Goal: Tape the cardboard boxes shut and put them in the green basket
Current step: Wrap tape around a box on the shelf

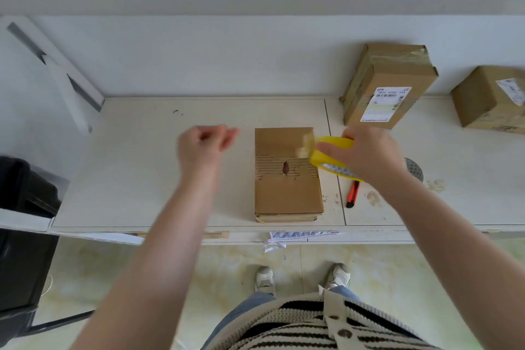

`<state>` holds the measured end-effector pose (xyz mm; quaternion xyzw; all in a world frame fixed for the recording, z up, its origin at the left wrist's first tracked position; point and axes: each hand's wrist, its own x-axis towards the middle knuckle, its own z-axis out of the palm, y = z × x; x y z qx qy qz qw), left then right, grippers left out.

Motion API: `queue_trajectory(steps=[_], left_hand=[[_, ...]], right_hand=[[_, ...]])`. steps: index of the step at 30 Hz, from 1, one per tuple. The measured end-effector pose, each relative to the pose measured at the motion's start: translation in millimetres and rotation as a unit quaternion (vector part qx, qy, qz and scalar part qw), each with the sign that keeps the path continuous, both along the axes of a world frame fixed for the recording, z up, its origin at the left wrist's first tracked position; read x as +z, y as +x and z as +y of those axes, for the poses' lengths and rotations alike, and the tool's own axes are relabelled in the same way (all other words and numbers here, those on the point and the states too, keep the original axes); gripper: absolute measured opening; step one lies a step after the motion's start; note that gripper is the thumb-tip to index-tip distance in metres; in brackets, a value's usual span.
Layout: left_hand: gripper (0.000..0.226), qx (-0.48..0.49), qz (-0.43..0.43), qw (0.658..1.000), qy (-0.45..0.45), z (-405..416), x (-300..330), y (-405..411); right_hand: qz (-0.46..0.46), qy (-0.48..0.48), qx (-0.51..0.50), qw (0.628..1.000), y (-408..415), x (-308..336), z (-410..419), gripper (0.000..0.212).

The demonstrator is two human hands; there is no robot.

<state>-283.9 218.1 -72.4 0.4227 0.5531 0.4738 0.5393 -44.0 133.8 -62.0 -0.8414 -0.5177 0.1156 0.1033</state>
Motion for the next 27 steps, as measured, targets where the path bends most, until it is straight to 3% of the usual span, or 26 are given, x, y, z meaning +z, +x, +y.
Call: queue_trajectory(steps=[3, 7, 12, 15, 18, 24, 27], left_hand=[[0.022, -0.009, -0.025, 0.999, 0.022, 24.3, 3.9, -22.6], [0.009, -0.186, 0.010, 0.982, 0.013, 7.0, 0.4, 23.4], [0.046, -0.334, 0.015, 0.940, -0.062, -5.5, -5.6, 51.1], [0.037, -0.309, 0.020, 0.948, -0.073, -4.9, -9.7, 54.2], [0.005, -0.248, 0.005, 0.966, -0.077, -3.5, -8.1, 55.7], [0.014, -0.232, 0.010, 0.967, -0.105, 2.1, -8.7, 54.5], [0.013, -0.235, 0.054, 0.964, -0.116, 5.5, -14.2, 54.5]], right_hand=[[-0.029, -0.013, -0.015, 0.999, 22.1, 5.3, -4.8, 0.055], [-0.037, -0.008, 0.049, 0.998, 7.7, 10.3, 10.4, 0.053], [-0.043, 0.002, 0.108, 0.993, -10.7, 14.5, 19.7, 0.049], [-0.042, 0.009, 0.124, 0.991, -10.1, 12.6, 18.2, 0.045], [-0.029, 0.012, 0.131, 0.991, -9.6, 9.2, 16.5, 0.043], [-0.034, 0.030, 0.143, 0.989, -10.5, 6.6, 17.3, 0.040], [-0.044, 0.032, 0.154, 0.987, -9.6, 5.6, 16.3, 0.037]])
